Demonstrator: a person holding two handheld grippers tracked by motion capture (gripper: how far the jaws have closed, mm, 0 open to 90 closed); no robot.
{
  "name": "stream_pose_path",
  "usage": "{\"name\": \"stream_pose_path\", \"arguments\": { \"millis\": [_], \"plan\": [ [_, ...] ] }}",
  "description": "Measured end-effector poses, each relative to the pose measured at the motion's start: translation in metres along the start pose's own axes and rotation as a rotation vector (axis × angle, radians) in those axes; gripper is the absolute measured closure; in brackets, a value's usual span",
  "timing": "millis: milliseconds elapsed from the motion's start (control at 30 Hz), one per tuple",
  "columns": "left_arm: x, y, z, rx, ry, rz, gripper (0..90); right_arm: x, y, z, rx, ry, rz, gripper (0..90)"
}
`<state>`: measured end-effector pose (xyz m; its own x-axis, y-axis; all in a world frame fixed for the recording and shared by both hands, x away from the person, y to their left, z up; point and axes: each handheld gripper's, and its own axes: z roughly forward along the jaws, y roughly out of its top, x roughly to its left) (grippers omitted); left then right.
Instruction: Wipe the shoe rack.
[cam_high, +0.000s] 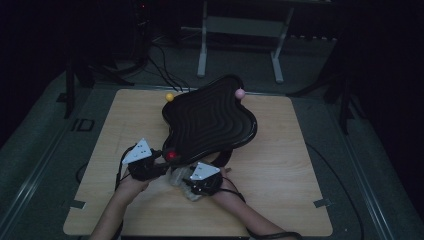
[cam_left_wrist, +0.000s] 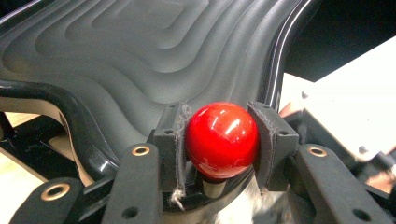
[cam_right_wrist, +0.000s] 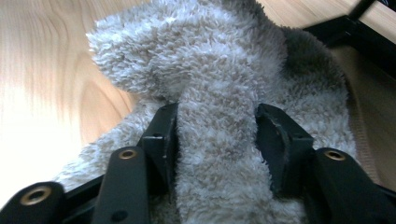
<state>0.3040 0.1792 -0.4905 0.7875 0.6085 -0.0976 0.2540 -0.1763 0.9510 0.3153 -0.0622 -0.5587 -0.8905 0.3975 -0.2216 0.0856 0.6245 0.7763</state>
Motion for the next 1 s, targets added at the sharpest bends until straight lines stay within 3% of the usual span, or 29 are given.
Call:
{"name": "stream_pose_path", "arguments": {
  "millis": [67, 167, 267, 367, 567, 600, 767, 867, 1000],
  "plan": [
    [0.0, -0.001, 0.0, -0.005, 0.001, -0.005, 59.2, -0.013, -0.01, -0.01, 0.008, -0.003, 0.011, 51.6],
    [0.0, 0.0, 0.001, 0.0, -0.003, -0.005, 59.2, -0.019, -0.013, -0.014, 0.019, 0.002, 0.01, 51.6],
    [0.001, 0.0, 0.001, -0.003, -0.01, -0.011, 59.2, -0.014, -0.007, -0.009, 0.03, -0.008, -0.011, 51.6],
    [0.001, 0.0, 0.001, -0.002, -0.011, -0.015, 59.2, -0.004, 0.002, 0.003, 0.001, 0.004, -0.024, 51.5],
    [0.001, -0.001, 0.001, -0.003, -0.007, -0.015, 59.2, 0.008, 0.012, 0.015, -0.008, -0.002, -0.023, 50.9],
    [0.0, -0.002, 0.0, -0.011, -0.004, -0.017, 59.2, 0.004, 0.008, 0.01, 0.0, 0.011, -0.019, 52.4],
    [0.0, -0.001, 0.0, -0.004, -0.005, -0.013, 59.3, -0.012, -0.009, -0.008, 0.01, -0.011, -0.014, 52.3],
    [0.0, 0.0, 0.001, -0.001, -0.007, -0.011, 59.3, -0.03, -0.025, -0.025, 0.015, -0.018, 0.022, 51.9],
    [0.001, -0.001, 0.002, -0.005, -0.016, -0.018, 59.3, -0.025, -0.023, -0.023, 0.018, -0.028, 0.013, 51.2]
  ]
}}
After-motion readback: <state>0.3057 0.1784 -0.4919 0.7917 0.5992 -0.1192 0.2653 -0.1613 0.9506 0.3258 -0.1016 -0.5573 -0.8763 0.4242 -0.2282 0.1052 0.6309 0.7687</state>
